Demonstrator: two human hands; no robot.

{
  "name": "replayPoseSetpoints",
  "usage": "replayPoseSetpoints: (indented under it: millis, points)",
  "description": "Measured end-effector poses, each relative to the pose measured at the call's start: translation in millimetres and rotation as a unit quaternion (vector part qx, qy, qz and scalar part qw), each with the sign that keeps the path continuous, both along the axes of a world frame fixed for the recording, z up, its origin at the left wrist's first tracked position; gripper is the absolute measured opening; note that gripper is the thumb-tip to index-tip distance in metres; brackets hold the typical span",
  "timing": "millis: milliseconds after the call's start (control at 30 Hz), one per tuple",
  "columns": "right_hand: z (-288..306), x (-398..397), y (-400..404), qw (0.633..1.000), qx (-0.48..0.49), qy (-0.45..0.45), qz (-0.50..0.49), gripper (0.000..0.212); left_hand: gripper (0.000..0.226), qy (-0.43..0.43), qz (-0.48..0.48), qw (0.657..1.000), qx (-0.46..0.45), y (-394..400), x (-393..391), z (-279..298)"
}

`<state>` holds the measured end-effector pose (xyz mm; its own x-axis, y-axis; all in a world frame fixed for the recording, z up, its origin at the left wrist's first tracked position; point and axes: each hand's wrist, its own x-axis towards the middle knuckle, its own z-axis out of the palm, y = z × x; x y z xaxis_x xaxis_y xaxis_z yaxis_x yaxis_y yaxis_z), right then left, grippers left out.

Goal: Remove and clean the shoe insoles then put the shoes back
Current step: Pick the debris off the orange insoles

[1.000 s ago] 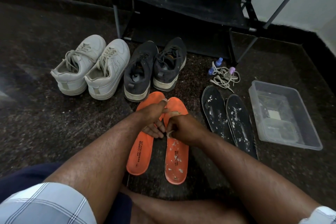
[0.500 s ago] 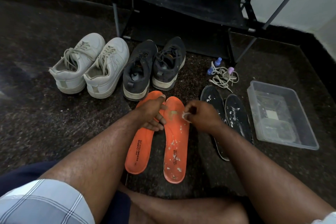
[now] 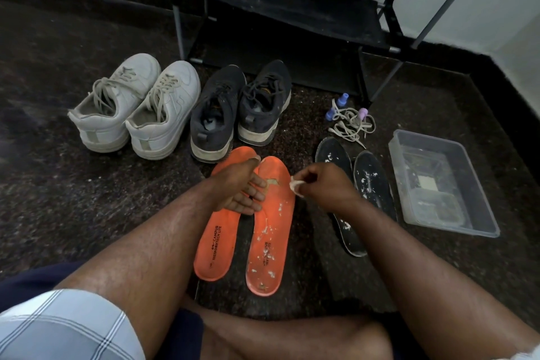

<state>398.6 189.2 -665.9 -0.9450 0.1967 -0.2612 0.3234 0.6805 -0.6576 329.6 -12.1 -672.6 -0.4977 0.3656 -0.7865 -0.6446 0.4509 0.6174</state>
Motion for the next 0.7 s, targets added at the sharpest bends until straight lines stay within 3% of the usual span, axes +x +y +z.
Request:
replayPoseSetpoints:
  millis: [233,400,700]
  points:
    - [6.5,15.4,-3.9,0.994,0.094,0.003,0.060,0.007,0.069,-0.005,0.001,1.000,0.007,-1.7,-0.6,-0.8]
    - [-13.7,11.2,-18.9,0.970,0.185,0.034,0.150,0.019,0.068,-0.006,-0.001,1.000,0.010,-2.6,-0.6,-2.4]
    - [-20.7,15.3,-29.0,0.958,0.164,-0.009,0.236,0.023,0.068,-0.011,0.002,1.000,0.011,-2.0,-0.2,-3.3]
